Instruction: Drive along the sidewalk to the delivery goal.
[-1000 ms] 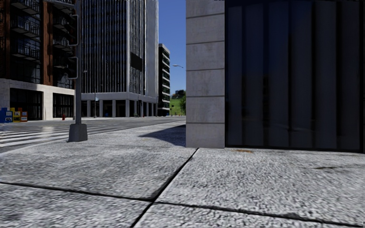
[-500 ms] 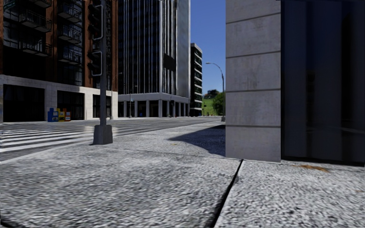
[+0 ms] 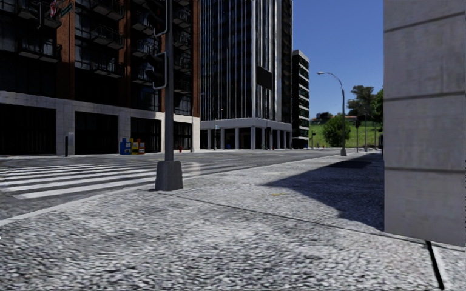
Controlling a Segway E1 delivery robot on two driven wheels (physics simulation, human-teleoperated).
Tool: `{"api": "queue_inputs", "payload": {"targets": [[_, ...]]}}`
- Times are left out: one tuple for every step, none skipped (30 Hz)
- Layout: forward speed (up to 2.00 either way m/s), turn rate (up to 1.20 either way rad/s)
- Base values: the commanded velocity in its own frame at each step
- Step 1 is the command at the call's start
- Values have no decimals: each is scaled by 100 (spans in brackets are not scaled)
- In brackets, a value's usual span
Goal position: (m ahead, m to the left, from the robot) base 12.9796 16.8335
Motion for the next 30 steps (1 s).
{"api": "queue_inputs", "payload": {"targets": [[200, 61], [200, 61], [200, 61], [200, 61], [200, 61], [200, 61], [200, 61], [200, 61], [200, 61], [200, 61], [200, 61], [200, 61], [200, 61], [200, 61], [200, 61], [200, 61], [200, 61], [200, 61], [200, 61], [200, 61], [200, 61], [200, 61], [200, 61], [200, 61], [200, 62], [200, 62], [200, 62], [200, 62], [200, 62], [200, 62]]}}
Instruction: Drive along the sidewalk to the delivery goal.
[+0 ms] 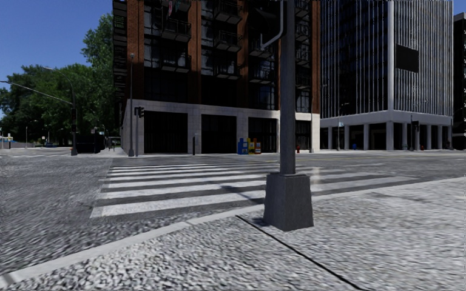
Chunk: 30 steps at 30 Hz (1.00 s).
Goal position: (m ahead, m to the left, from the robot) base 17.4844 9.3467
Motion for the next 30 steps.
{"api": "queue_inputs", "payload": {"targets": [[200, 62], [200, 62], [200, 62], [200, 62], [200, 62], [200, 62], [200, 62], [200, 62], [200, 62], [200, 62], [200, 60], [200, 57], [200, 57], [200, 42], [200, 0], [200, 0], [200, 0], [200, 0], [200, 0], [200, 0], [200, 0], [200, 0], [200, 0], [200, 0], [200, 0], [200, 0], [200, 0], [200, 0], [198, 0], [186, 0]]}}
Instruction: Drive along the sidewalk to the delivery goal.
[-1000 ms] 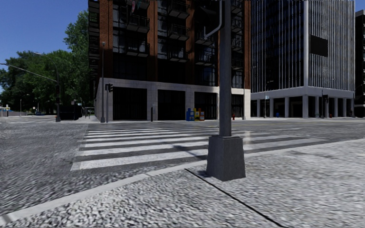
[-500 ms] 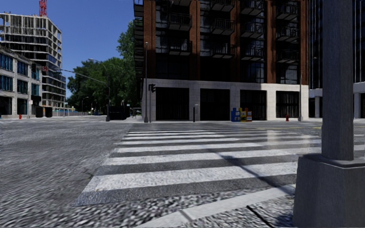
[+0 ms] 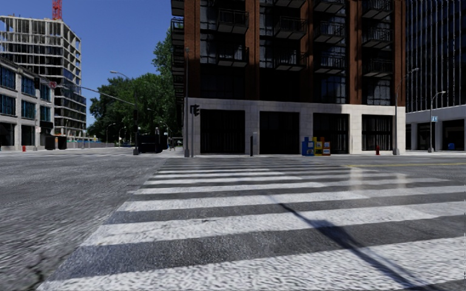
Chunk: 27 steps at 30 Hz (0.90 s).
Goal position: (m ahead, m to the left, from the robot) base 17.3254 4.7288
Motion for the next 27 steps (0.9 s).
{"api": "queue_inputs", "payload": {"targets": [[186, 0], [174, 0], [163, 0], [160, 0], [159, 0], [159, 0], [158, 0], [158, 0], [158, 0], [158, 0], [158, 0], [158, 0], [158, 0], [158, 0], [158, 0], [158, 8], [158, 15], [158, 15], [158, 21], [158, 23], [158, 23], [158, 23], [158, 23], [158, 23], [158, 23], [158, 24], [158, 21]]}}
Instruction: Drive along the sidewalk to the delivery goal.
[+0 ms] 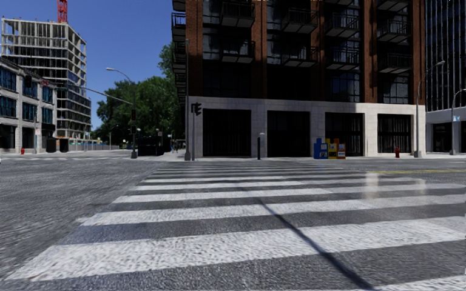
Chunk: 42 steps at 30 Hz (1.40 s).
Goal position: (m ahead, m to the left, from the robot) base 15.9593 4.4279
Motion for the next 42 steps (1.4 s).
{"api": "queue_inputs", "payload": {"targets": [[158, 21], [158, 8], [158, 0], [159, 0], [159, 0], [159, 0], [159, 0], [159, 0], [159, 0], [159, 0], [160, 0], [160, 0], [160, 0], [160, 0], [160, 0], [161, 7], [161, 7], [161, 14], [162, 18], [162, 19], [162, 19], [163, 20], [163, 21], [163, 21], [163, 22], [163, 23], [163, 23], [163, 23], [163, 23], [164, 23], [164, 23], [164, 23], [164, 23], [165, 23], [165, 23], [165, 23], [165, 23], [165, 23], [165, 23], [165, 23], [165, 23], [166, 23]]}}
